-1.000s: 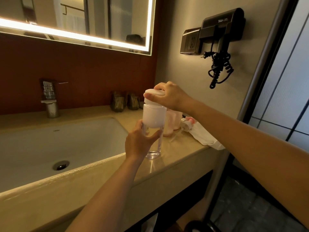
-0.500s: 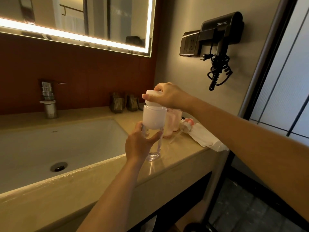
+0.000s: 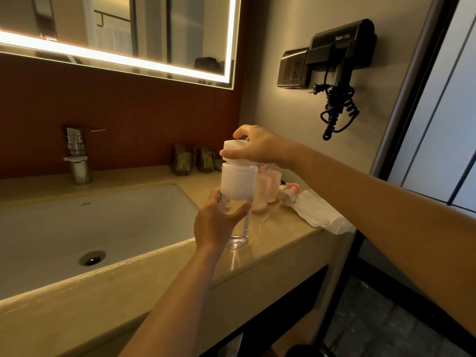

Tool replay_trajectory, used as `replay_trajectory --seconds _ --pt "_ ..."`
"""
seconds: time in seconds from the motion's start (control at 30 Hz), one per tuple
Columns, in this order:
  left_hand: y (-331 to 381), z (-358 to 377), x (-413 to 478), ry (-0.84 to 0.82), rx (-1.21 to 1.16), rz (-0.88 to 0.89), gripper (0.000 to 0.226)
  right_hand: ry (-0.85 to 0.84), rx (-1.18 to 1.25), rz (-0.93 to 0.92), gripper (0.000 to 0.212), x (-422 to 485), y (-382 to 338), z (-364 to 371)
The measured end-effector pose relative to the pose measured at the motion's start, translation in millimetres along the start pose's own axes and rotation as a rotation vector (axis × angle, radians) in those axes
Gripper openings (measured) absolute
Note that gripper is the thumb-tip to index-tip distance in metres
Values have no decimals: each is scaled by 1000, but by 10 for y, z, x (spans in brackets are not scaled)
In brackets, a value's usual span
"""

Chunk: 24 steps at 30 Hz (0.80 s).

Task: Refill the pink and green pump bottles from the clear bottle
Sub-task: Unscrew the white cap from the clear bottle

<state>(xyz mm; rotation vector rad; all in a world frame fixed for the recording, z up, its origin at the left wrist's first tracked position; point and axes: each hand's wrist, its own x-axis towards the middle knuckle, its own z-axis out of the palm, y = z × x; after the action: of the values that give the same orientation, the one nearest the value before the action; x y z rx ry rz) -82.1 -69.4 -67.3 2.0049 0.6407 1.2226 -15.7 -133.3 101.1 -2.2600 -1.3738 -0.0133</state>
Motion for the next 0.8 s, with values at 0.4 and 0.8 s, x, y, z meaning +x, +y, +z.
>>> replay_trajectory --seconds 0.4,0.8 --pt "10 4 -7 5 -6 -9 66 61 -421 -27 82 40 -1 18" --pt "12 5 -16 3 -7 -13 69 -4 -137 -53 71 20 -14 14"
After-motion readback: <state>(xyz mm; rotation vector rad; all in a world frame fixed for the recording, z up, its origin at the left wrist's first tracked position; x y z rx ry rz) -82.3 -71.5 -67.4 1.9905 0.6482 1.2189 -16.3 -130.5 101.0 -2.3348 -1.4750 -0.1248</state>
